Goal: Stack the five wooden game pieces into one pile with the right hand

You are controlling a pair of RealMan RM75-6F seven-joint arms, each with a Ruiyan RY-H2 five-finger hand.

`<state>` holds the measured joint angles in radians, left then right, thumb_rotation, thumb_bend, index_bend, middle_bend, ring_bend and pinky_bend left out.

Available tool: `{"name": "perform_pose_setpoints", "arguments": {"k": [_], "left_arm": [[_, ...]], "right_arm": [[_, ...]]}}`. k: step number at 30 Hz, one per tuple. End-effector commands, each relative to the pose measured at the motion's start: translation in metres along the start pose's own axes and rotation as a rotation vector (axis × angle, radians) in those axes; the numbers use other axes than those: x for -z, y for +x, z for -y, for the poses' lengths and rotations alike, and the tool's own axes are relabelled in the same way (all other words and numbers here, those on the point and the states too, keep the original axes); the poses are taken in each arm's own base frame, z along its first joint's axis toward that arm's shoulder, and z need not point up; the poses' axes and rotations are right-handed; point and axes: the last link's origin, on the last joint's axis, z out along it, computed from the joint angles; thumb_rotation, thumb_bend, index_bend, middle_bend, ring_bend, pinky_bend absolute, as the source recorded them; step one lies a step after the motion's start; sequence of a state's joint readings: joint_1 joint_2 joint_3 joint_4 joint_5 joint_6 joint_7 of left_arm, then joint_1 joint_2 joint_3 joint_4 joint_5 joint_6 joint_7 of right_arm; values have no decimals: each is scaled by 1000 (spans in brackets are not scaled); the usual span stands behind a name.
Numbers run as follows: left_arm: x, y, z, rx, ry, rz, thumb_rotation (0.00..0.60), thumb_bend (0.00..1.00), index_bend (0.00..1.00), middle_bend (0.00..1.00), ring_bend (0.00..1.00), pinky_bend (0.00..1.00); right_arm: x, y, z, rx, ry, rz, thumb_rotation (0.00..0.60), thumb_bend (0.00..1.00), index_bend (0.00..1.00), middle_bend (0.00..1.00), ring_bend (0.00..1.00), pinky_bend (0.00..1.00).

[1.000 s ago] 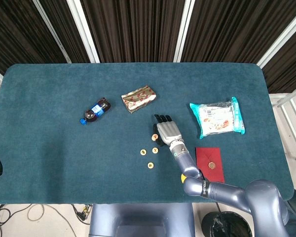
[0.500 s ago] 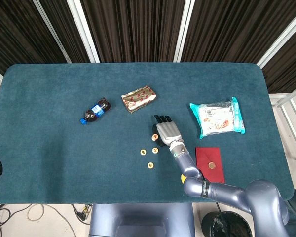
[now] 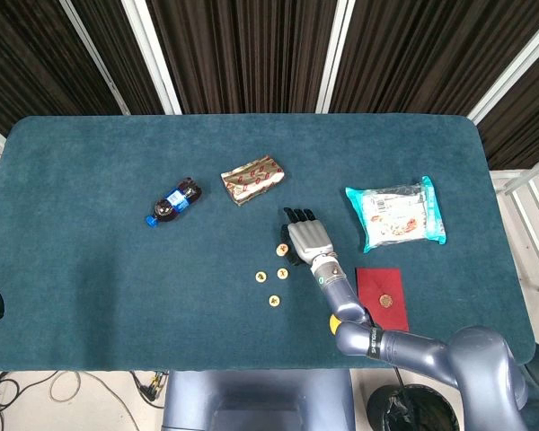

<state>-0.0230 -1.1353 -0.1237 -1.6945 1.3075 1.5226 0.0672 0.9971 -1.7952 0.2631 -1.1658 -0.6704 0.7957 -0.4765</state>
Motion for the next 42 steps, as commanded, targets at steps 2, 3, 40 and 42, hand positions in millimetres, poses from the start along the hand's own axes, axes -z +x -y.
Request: {"name": "perform_pose_setpoints", "arguments": {"k": [2, 3, 40, 42], "left_arm": [[0, 0, 0, -1, 0, 0, 600, 589, 99, 0, 0, 0], [0, 0, 0, -1, 0, -1, 600, 589, 99, 0, 0, 0], [0, 1, 2, -2, 14, 1, 600, 589, 99, 0, 0, 0], [0, 1, 2, -2, 14, 0, 600, 589, 99, 0, 0, 0]], "right_arm": [[0, 0, -2, 0, -5, 1, 600, 438, 438, 0, 0, 0], [0, 1, -2, 0, -6, 1, 600, 438, 438, 0, 0, 0], [-10, 2, 3, 6, -43, -32, 600, 439, 438, 0, 0, 0], [-11, 2, 3, 6, -44, -32, 600, 439, 438, 0, 0, 0]]}}
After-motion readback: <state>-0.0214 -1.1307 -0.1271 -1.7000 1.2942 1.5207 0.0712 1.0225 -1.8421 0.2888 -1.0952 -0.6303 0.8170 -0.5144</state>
